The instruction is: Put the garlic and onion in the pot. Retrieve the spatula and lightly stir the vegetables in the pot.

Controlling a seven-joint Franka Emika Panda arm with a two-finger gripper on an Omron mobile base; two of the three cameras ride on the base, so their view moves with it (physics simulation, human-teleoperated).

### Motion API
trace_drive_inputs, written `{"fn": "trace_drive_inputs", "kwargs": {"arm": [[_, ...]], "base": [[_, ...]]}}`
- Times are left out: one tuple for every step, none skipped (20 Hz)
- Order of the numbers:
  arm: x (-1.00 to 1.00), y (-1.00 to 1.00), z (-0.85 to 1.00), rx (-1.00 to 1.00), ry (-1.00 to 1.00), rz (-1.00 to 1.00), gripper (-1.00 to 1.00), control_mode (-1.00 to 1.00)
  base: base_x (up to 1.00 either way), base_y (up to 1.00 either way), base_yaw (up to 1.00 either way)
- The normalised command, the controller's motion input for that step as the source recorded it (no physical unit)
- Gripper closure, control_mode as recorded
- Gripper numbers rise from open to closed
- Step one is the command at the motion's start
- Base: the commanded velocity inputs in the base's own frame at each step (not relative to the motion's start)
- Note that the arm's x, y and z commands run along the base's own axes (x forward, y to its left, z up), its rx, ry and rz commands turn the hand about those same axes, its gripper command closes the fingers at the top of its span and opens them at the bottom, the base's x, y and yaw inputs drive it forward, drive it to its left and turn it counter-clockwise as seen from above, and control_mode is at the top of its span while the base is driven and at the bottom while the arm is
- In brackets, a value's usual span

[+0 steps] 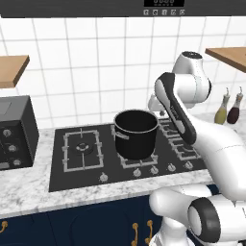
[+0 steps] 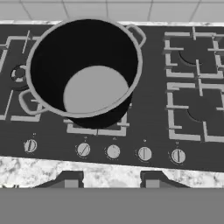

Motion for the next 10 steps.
{"fn": "trace_drive_inputs", "kwargs": {"arm": [[0.00,0.16,0.00,-0.11,0.00,0.00,-1.00,-1.00],[-0.21,0.01,0.00,-0.03,0.00,0.00,-1.00,-1.00],[-0.59,-0.14,0.00,0.03,-0.04,-0.04,-1.00,-1.00],[-0.72,0.00,-0.12,0.00,-0.05,0.00,-1.00,-1.00],[-0.80,0.00,-0.24,0.00,0.00,-0.03,-1.00,-1.00],[-0.70,-0.45,-0.11,0.00,-0.11,-0.15,-1.00,-1.00],[-0.70,-0.34,-0.32,0.00,-0.23,-0.15,-1.00,-1.00],[-0.62,-0.40,-0.24,0.00,-0.31,-0.20,-1.00,-1.00],[-0.45,-0.71,-0.41,0.00,-0.17,-0.23,-1.00,-1.00],[-0.57,-0.71,-0.41,0.00,-0.21,-0.23,-1.00,-1.00]], "base": [[0.00,0.00,0.00],[0.00,0.00,0.00],[0.00,0.00,0.00],[0.00,0.00,0.00],[0.00,0.00,0.00],[0.00,0.00,0.00],[0.00,0.00,0.00],[0.00,0.00,0.00],[0.00,0.00,0.00],[0.00,0.00,0.00]]}}
